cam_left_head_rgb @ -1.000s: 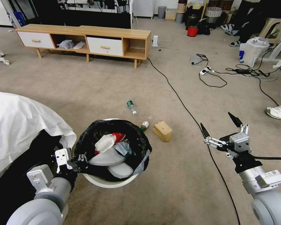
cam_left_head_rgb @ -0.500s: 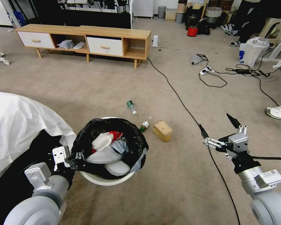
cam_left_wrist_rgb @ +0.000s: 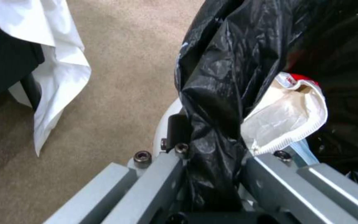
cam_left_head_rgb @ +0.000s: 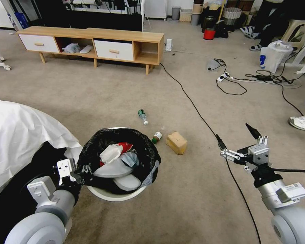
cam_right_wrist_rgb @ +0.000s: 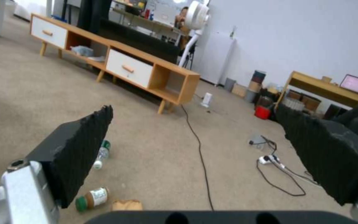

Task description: Pick up the trash bin and place the garbage on the floor into it.

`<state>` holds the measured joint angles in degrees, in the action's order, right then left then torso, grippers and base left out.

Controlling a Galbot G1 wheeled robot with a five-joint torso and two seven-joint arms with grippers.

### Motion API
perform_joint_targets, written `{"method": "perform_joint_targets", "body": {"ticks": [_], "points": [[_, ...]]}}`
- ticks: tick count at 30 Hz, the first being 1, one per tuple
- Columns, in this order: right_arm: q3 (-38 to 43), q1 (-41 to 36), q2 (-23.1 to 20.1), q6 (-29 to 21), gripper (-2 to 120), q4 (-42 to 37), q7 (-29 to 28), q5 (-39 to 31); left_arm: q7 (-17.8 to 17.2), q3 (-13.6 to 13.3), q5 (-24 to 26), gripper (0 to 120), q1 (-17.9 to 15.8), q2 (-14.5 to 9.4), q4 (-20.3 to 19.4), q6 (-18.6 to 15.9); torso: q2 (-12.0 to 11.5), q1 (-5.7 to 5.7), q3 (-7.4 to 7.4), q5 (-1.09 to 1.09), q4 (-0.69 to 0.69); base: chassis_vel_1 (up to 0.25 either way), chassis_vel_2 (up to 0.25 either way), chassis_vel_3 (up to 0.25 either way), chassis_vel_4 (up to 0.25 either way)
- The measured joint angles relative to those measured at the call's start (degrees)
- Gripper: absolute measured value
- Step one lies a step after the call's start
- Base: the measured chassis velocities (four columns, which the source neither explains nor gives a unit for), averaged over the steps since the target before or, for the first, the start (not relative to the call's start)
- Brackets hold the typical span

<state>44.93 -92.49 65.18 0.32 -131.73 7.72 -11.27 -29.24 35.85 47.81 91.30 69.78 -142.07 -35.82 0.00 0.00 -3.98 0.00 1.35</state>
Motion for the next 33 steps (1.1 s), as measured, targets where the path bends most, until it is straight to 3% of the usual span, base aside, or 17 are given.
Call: {"method": "perform_joint_targets", "body": {"ticks": [33], "points": [[-0.43, 0.74, 0.54, -0.13, 100, 1.09, 0.29, -0.20, 0.08, -0.48, -0.21, 0, -0.72, 0.32, 1.09, 0.34, 0.00, 0.00, 0.00, 0.00, 0.00, -0.070, 0.066, 0.073, -0.069]]}}
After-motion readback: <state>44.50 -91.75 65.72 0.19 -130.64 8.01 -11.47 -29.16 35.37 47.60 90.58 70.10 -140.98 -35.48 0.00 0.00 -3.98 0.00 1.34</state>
